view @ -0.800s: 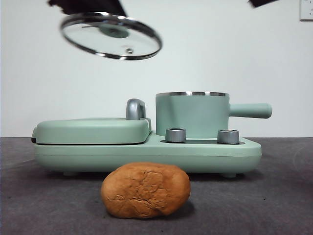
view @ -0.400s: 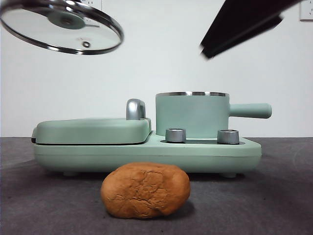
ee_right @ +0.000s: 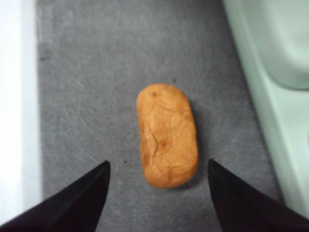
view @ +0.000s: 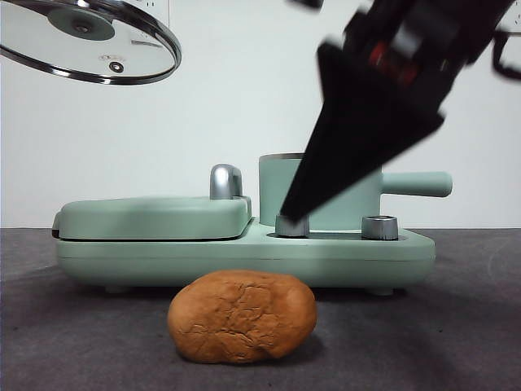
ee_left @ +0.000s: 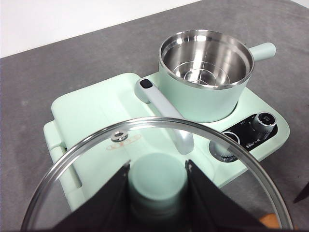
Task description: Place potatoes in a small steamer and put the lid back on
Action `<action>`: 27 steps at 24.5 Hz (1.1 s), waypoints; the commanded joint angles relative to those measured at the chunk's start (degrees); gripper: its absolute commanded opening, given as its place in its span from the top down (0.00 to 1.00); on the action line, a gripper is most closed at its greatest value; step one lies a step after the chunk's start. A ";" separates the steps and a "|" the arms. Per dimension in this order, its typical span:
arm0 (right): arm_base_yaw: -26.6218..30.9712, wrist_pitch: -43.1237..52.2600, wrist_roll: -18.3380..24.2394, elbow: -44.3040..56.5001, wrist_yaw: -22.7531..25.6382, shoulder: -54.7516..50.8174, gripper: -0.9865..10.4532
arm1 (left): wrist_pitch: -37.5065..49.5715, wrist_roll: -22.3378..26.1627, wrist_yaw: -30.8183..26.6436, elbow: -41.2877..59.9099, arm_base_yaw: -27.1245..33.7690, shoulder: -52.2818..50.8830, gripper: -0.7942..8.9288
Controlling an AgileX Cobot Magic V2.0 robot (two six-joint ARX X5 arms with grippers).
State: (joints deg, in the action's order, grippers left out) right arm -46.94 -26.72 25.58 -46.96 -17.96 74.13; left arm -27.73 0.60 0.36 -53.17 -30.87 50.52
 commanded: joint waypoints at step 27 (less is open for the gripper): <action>-0.55 6.47 -7.45 -1.33 -0.15 13.68 0.73 | 1.53 -0.02 0.02 -0.81 -0.22 -0.02 0.91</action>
State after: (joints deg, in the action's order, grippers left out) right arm -47.11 -20.53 20.32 -47.35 -18.00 87.50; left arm -27.75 0.58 0.34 -53.17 -30.87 50.52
